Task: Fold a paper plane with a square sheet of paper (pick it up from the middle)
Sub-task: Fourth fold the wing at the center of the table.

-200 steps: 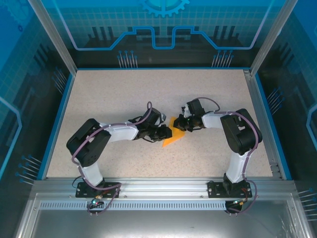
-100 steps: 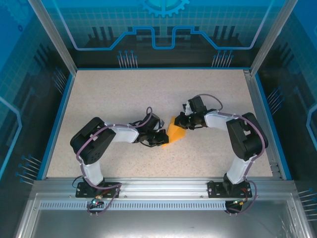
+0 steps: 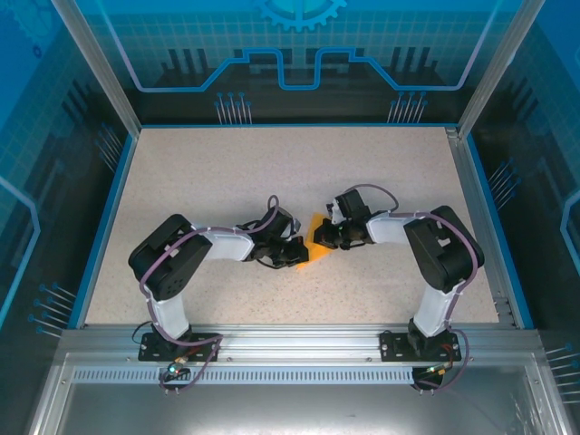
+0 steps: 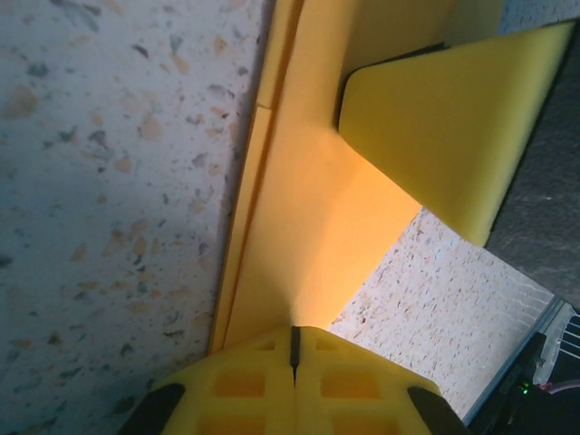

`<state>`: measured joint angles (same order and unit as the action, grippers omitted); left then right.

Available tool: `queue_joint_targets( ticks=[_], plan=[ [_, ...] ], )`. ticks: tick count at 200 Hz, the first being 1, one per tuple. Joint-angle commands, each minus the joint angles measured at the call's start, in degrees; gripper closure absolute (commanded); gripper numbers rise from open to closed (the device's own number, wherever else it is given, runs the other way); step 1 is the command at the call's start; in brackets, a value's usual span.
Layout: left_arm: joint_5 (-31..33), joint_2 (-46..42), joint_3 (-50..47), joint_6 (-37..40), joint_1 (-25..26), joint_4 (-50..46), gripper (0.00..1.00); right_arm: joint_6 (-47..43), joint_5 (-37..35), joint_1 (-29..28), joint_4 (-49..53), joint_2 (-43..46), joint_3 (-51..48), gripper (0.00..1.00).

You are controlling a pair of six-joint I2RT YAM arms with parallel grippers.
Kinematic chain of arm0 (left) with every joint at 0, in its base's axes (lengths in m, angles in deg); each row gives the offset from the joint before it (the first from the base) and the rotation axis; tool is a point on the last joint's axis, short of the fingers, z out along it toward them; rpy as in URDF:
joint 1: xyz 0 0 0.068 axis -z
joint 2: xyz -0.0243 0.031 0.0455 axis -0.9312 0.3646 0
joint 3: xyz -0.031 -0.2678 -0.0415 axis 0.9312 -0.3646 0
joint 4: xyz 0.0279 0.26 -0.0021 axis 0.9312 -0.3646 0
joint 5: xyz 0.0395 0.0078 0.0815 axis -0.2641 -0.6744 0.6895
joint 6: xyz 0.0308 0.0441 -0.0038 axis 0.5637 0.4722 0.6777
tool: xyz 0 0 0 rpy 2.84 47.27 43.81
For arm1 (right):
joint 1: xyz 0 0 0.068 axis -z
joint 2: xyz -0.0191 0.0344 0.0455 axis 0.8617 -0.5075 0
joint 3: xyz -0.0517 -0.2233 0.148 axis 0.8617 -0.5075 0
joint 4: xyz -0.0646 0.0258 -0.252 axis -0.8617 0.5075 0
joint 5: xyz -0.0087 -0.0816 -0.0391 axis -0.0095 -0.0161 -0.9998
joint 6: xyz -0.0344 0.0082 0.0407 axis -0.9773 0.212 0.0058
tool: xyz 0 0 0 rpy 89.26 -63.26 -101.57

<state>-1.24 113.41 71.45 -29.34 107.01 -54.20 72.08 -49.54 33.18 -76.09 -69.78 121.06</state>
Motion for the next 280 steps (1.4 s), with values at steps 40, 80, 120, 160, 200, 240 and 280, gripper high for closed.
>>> queue_joint_targets(
  ticks=[40, 80, 120, 160, 200, 240, 280],
  plan=[
    [2.82, 1.83, -3.31, 0.77, 0.13, -5.30, 1.00, -1.26, -3.66, 7.90, 1.03, -4.10, 1.03, 0.94],
    [2.43, 1.35, -5.08, 0.49, 0.18, -4.01, 1.00, -1.38, -3.41, 14.46, 1.86, -6.99, 5.14, 0.93],
    [1.94, -0.19, -7.27, 0.82, 0.13, -3.27, 1.00, -2.19, -2.19, 16.42, 3.49, -8.50, 8.23, 0.93],
    [1.41, -0.47, -7.30, 1.25, 0.22, -3.54, 1.00, -2.15, -3.99, 17.78, 5.03, -8.72, 9.54, 0.93],
    [1.21, -0.38, -7.04, 1.39, 0.15, -3.61, 1.00, -3.43, 0.27, 19.56, 2.43, -4.51, 9.93, 0.91],
    [1.13, -0.11, -6.76, 1.30, 0.13, -3.36, 1.00, -4.50, 2.05, 14.39, 3.90, 2.02, 8.92, 0.90],
    [0.91, -0.01, -6.51, 1.21, 0.16, -3.20, 1.00, -0.93, 3.24, 8.21, -0.25, 2.54, 4.33, 0.90]
  ],
)
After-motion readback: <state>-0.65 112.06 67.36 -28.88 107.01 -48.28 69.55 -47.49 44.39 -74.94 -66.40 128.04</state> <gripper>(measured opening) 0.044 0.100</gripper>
